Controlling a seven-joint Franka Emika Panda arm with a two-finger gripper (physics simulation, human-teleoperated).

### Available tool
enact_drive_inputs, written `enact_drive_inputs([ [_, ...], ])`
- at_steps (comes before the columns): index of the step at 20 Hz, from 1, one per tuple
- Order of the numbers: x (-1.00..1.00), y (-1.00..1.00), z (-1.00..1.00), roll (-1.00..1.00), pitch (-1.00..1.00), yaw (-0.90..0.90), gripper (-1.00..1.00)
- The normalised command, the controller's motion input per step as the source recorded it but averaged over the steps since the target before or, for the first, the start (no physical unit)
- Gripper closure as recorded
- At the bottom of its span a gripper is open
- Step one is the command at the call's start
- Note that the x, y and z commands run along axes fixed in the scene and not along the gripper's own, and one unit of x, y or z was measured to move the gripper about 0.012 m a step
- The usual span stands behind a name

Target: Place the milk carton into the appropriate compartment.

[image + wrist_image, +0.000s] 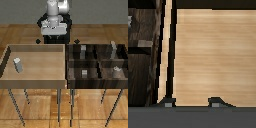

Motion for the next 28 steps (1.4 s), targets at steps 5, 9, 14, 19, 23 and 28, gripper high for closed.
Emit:
enact_drive_inputs([
  [5,0.0,0.0,0.0,0.0,0.0,0.0,-1.0],
  [9,0.0,-0.25,0.0,0.0,0.0,0.0,-1.0],
  [14,0.0,-1.0,0.0,0.0,0.0,0.0,-1.0],
  [19,0.0,-1.0,0.0,0.0,0.0,0.0,-1.0],
  [23,0.0,-1.0,0.0,0.0,0.0,0.0,-1.0],
  [28,0.0,-1.0,0.0,0.0,0.0,0.0,-1.0],
])
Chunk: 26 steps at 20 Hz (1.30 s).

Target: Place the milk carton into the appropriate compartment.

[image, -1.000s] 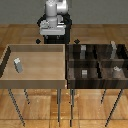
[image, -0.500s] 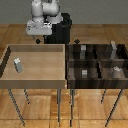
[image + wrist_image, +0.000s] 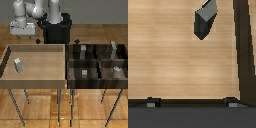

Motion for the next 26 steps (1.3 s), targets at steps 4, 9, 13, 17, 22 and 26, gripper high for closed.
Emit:
enact_drive_inputs([
  [4,0.5,-0.25,0.0,0.0,0.0,0.0,-1.0],
  [9,0.8,0.0,0.0,0.0,0.0,0.0,-1.0],
  [13,0.0,-0.25,0.0,0.0,0.0,0.0,-1.0],
  [17,0.25,0.0,0.0,0.0,0.0,0.0,-1.0],
  [22,1.0,0.0,0.0,0.0,0.0,0.0,-1.0],
  [26,1.0,0.0,0.0,0.0,0.0,0.0,-1.0],
])
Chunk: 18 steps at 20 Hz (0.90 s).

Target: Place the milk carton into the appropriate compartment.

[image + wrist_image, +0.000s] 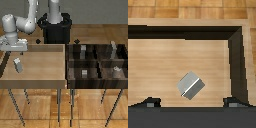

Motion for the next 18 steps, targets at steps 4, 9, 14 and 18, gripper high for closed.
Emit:
enact_drive_inputs([
  [4,0.5,0.0,0.0,0.0,0.0,0.22,-1.0],
  [9,-0.2,0.0,0.0,0.0,0.0,0.52,-1.0],
  [14,0.0,-0.6,0.0,0.0,0.0,0.06,-1.0],
  [18,-0.75,0.0,0.0,0.0,0.0,0.04,-1.0],
])
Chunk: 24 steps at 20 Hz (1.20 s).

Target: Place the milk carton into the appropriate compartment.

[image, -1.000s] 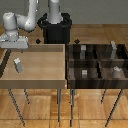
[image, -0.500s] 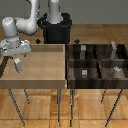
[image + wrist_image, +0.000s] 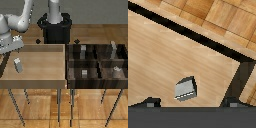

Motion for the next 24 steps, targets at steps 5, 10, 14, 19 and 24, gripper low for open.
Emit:
enact_drive_inputs([
  [5,0.0,0.0,0.0,0.0,0.0,0.03,-1.0],
  [10,0.0,0.2,0.0,0.0,0.0,0.0,-1.0],
  [14,-0.5,0.0,-0.5,0.0,0.0,0.0,-1.0],
  [19,0.0,0.0,-0.4,0.0,0.0,0.0,-1.0],
  [24,0.2,0.0,-0.4,0.0,0.0,0.0,-1.0],
])
